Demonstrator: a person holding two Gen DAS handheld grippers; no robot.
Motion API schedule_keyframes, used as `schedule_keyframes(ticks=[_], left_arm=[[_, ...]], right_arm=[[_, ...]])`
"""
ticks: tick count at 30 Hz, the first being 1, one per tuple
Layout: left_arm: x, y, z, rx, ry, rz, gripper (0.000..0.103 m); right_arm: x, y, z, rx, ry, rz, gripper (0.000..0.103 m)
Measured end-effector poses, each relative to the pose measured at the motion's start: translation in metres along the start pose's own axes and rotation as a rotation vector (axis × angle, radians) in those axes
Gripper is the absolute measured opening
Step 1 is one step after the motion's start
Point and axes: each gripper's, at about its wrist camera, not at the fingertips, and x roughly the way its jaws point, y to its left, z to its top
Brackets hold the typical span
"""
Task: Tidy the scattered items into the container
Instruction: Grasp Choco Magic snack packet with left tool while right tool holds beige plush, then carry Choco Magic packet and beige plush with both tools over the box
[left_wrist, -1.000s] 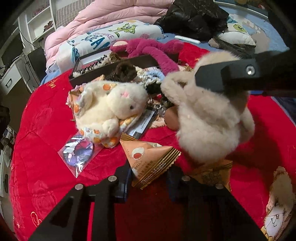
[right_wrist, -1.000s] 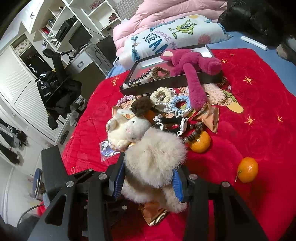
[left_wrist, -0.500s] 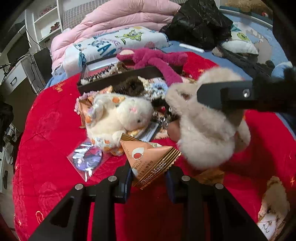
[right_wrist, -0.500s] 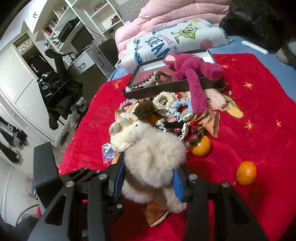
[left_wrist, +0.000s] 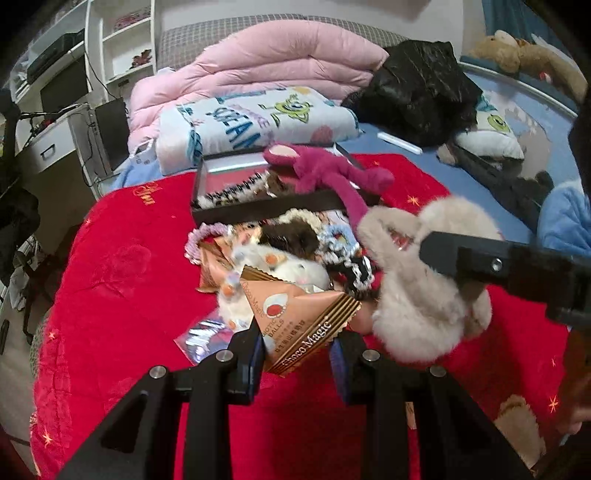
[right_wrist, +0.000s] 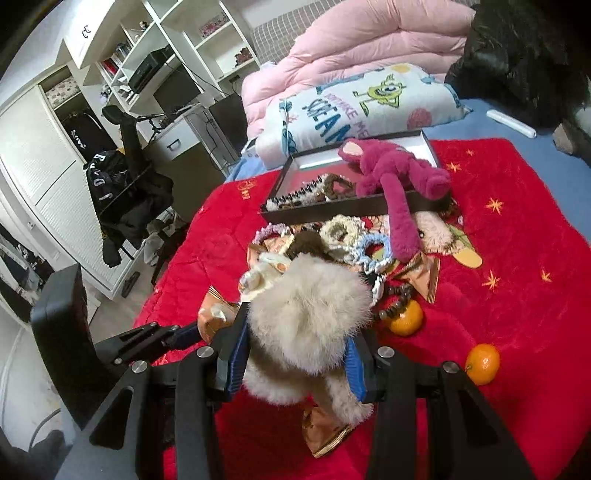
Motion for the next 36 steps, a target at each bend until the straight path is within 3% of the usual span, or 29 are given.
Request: schedule_keyframes(ticks=[6, 18, 36], left_arm=[[-0.009, 0.007, 0.009, -0.037, -0.017, -0.006, 0.032], [-0.005, 0.005, 0.011, -0.04, -0.003, -0.006, 0.032], [0.024, 0.027, 0.035, -0.074, 0.026, 0.042, 0.032]], right_arm=[[-0.011, 0.01, 0.006, -0.031, -0.042, -0.007, 0.043], [-0.011, 0.008, 0.007, -0.026, -0.042, 0.0, 0.043], [0.021, 0.004, 0.032, 0.026, -0.038, -0.026, 0.043]])
